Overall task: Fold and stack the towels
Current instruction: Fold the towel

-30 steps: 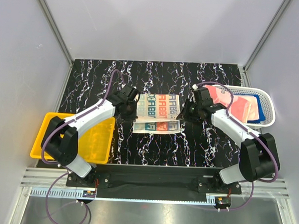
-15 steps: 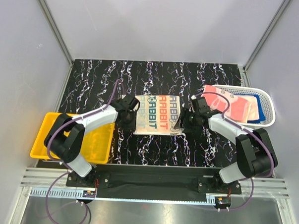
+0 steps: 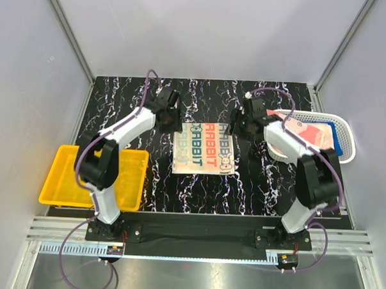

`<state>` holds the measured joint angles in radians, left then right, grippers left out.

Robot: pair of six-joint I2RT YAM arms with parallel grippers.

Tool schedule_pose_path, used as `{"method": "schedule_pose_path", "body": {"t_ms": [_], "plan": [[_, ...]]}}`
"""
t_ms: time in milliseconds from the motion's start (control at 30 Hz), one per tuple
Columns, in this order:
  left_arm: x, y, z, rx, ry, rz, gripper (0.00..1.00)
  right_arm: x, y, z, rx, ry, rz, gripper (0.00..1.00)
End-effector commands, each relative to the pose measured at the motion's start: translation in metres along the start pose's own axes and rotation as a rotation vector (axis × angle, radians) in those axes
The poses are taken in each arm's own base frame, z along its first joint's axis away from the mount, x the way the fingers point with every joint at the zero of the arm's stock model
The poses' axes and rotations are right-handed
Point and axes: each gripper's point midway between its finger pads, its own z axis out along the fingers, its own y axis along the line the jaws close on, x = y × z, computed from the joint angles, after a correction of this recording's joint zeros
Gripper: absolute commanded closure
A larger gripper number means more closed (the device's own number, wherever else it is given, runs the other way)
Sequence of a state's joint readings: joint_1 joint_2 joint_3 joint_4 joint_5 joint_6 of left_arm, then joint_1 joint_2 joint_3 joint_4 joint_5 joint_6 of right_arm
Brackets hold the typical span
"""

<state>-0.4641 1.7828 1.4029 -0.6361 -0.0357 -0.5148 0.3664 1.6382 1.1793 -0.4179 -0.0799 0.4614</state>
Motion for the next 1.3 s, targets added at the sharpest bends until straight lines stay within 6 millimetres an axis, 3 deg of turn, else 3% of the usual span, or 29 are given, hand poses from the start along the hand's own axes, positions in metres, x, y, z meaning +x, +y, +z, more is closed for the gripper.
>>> {"method": "schedule_pose_path", "body": {"t_ms": [0, 67, 133, 200, 267, 300, 467, 567, 833, 1067, 1267], "plan": [[-0.035, -0.008, 0.025, 0.035, -0.037, 0.051, 0.51, -0.022, -0.016, 0.034, 0.082, -0.014, -0.044, 0.35], [-0.056, -0.01, 0.033, 0.035, -0.059, 0.064, 0.51, -0.033, -0.022, 0.056, 0.126, -0.006, -0.054, 0.37], [-0.057, -0.012, 0.054, 0.061, -0.026, 0.071, 0.52, -0.045, -0.027, 0.075, 0.154, 0.003, -0.059, 0.39], [-0.07, -0.011, 0.063, 0.048, -0.052, 0.085, 0.52, -0.052, -0.036, 0.091, 0.206, 0.004, -0.074, 0.41], [-0.068, 0.004, 0.084, -0.029, -0.029, 0.091, 0.53, -0.057, -0.046, 0.098, 0.253, 0.003, -0.08, 0.41], [-0.072, 0.009, 0.084, -0.062, -0.025, 0.09, 0.53, -0.056, -0.049, 0.105, 0.264, 0.012, -0.088, 0.41], [-0.064, 0.036, 0.103, -0.15, 0.008, 0.056, 0.53, -0.06, -0.058, 0.114, 0.301, 0.009, -0.099, 0.4], [-0.064, 0.045, 0.103, -0.19, 0.01, 0.039, 0.53, -0.061, -0.057, 0.116, 0.296, -0.002, -0.097, 0.4], [-0.069, 0.04, 0.106, -0.161, 0.001, 0.033, 0.51, -0.065, -0.051, 0.122, 0.269, -0.009, -0.09, 0.41], [-0.072, 0.027, 0.102, -0.075, -0.04, 0.026, 0.5, -0.078, -0.032, 0.12, 0.181, -0.066, -0.076, 0.42], [-0.07, 0.037, 0.106, -0.114, -0.028, -0.003, 0.5, -0.083, -0.024, 0.119, 0.148, -0.072, -0.067, 0.42]]}}
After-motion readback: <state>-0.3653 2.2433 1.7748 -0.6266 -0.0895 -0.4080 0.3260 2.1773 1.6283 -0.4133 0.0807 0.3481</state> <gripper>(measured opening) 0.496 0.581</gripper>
